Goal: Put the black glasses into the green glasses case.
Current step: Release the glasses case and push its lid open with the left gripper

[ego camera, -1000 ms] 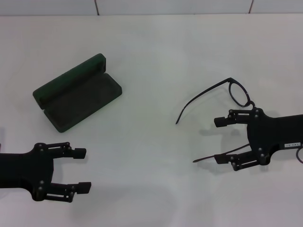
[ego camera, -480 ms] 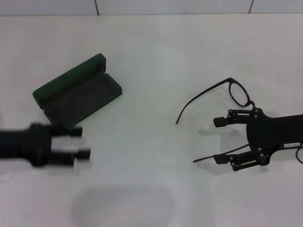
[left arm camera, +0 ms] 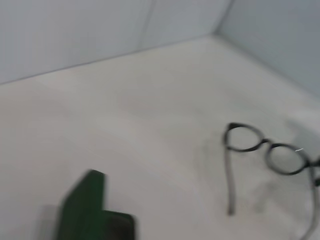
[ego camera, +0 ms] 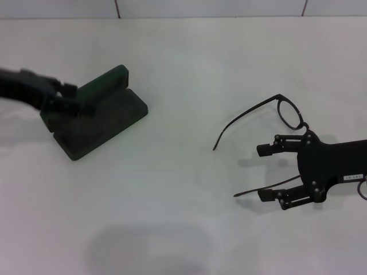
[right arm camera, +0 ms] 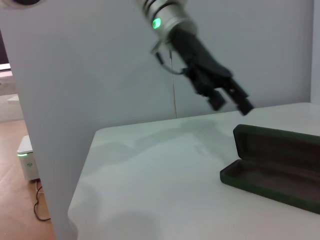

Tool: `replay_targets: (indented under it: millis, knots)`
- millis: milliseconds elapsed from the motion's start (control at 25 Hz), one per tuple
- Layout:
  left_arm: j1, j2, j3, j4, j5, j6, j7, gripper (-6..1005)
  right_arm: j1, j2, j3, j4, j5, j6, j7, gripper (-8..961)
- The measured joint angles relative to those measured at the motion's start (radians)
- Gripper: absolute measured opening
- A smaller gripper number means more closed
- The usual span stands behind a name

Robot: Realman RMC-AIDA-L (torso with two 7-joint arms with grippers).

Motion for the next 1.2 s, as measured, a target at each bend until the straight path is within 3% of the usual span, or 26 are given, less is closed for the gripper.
replay_targets:
  millis: [240, 400, 560, 760, 1160, 1200]
  knots:
    - [-0.198, -0.008, 0.041, 0.016, 0.293, -0.065, -0.089, 844, 0.009, 0.005, -0.003, 0.000, 0.000, 0.000, 0.001, 868]
    - [-0.243, -0.018, 0.128, -0.002, 0.403, -0.137, -0.139, 843, 0.022, 0.013, -0.004, -0.002, 0.000, 0.000, 0.002, 868]
    - [-0.290, -0.043, 0.208, -0.072, 0.497, -0.221, -0.166, 841, 0.017, 0.014, -0.004, -0.007, 0.000, 0.000, 0.002, 869]
    - [-0.309, -0.057, 0.225, -0.136, 0.541, -0.282, -0.171, 839, 0.011, 0.014, -0.004, -0.009, -0.001, 0.000, 0.002, 868]
    - [-0.306, -0.060, 0.237, -0.132, 0.535, -0.289, -0.145, 835, 0.009, 0.014, -0.002, -0.009, -0.016, 0.002, 0.002, 869]
    - [-0.304, -0.062, 0.238, -0.127, 0.530, -0.288, -0.140, 791, 0.009, 0.014, -0.002, -0.009, -0.016, 0.002, 0.002, 869]
